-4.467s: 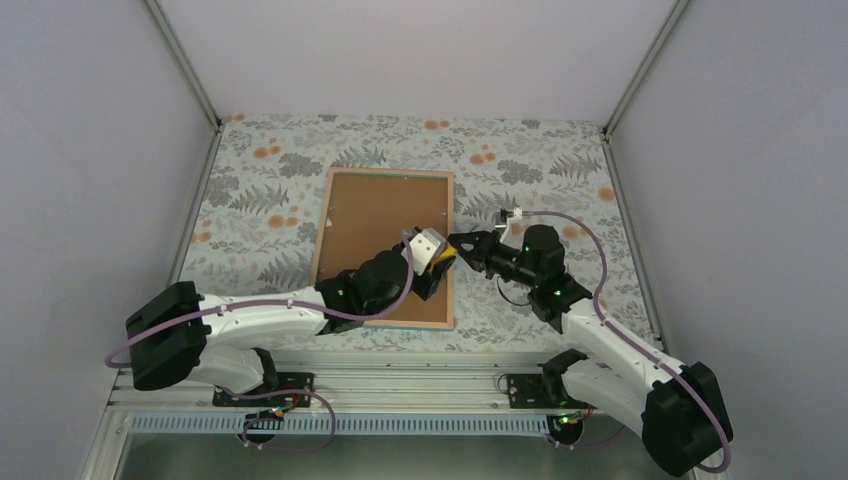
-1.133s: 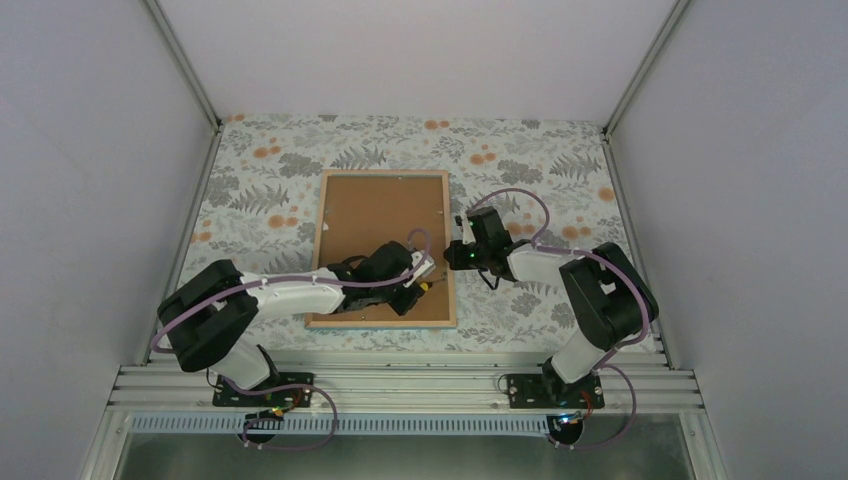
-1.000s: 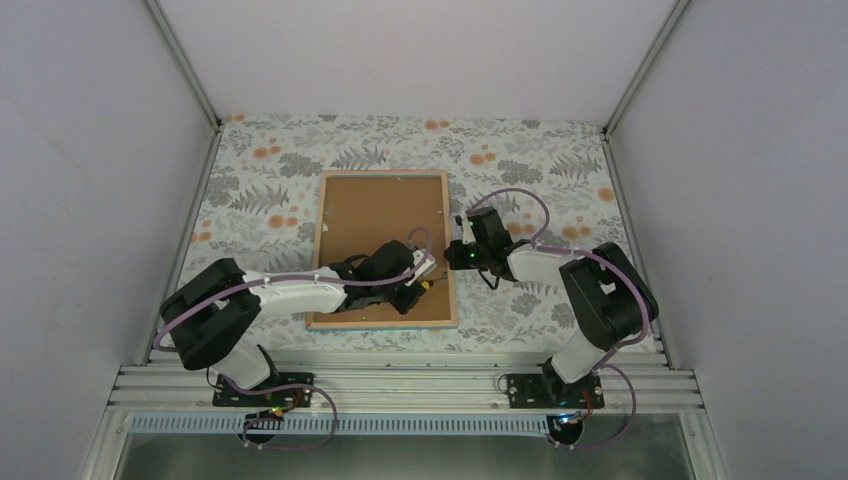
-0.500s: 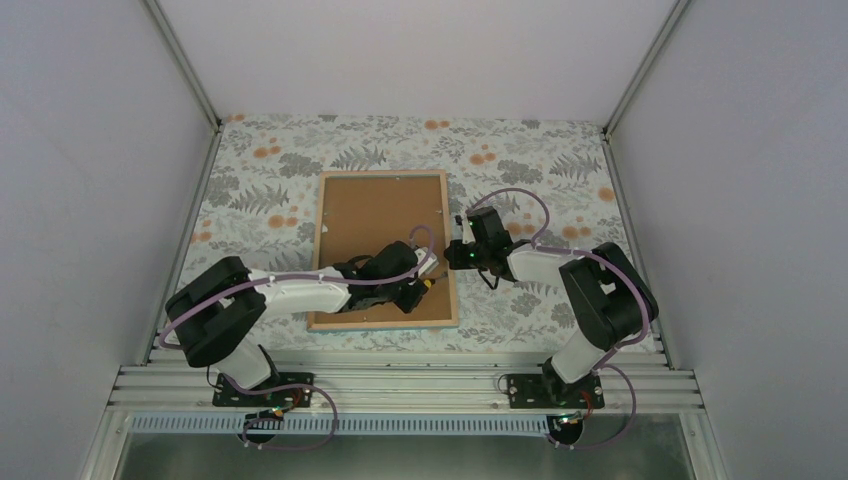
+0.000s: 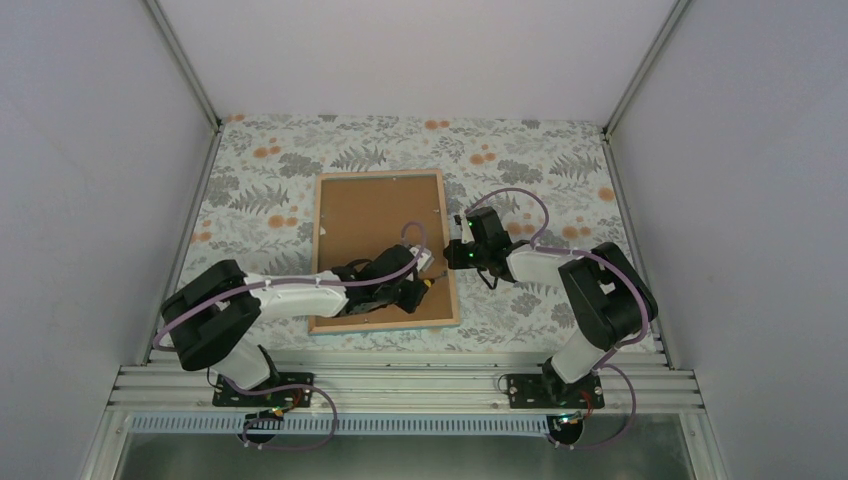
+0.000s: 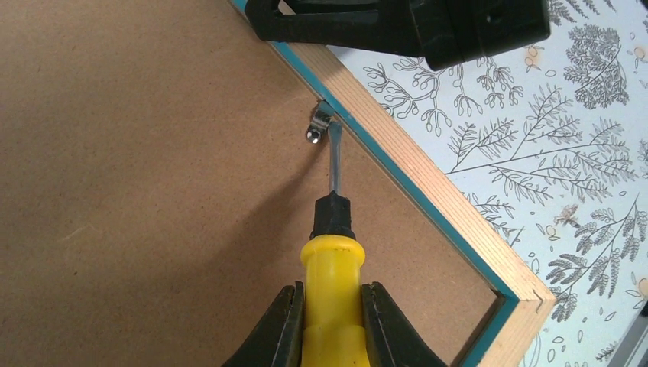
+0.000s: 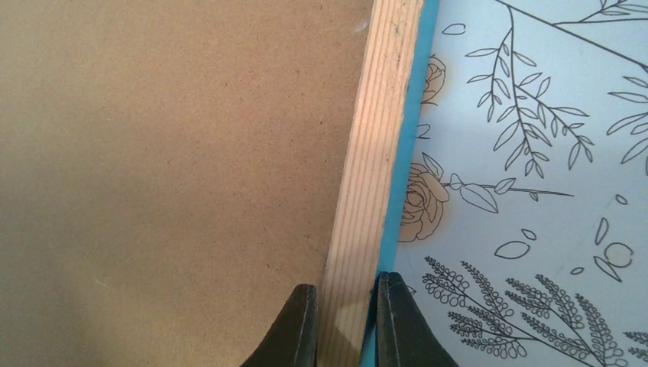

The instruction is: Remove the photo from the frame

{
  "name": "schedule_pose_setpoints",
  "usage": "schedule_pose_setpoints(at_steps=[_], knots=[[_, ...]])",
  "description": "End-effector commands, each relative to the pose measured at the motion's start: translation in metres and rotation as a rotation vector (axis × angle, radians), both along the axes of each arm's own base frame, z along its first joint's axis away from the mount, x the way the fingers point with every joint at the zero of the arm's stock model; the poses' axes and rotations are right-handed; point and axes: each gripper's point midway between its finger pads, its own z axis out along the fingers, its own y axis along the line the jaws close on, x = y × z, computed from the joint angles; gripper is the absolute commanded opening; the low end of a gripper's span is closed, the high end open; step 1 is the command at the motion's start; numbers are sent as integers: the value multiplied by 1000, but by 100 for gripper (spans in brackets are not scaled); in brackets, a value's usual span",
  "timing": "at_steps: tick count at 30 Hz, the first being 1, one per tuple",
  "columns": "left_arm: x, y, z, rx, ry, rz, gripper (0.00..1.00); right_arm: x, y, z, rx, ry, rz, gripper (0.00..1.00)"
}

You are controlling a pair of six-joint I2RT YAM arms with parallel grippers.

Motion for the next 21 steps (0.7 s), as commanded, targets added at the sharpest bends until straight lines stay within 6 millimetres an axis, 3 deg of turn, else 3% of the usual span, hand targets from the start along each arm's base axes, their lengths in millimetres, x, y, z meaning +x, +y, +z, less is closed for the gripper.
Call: schedule_pose_setpoints(at_steps=[1,7,17,21], knots=[[33,31,15,-4,-91,245,2,-10,-2,-6,-24,10,26,4],[32,37,17,-44,-83,297,2,-11,-3,-8,-25,14,24,4],[9,9,26,-77,-121,67,2,-10,-2,-7,-18,7,26,4],[3,2,19,-46,-108,8,2,-10,0,-7,-11,10,29,4]])
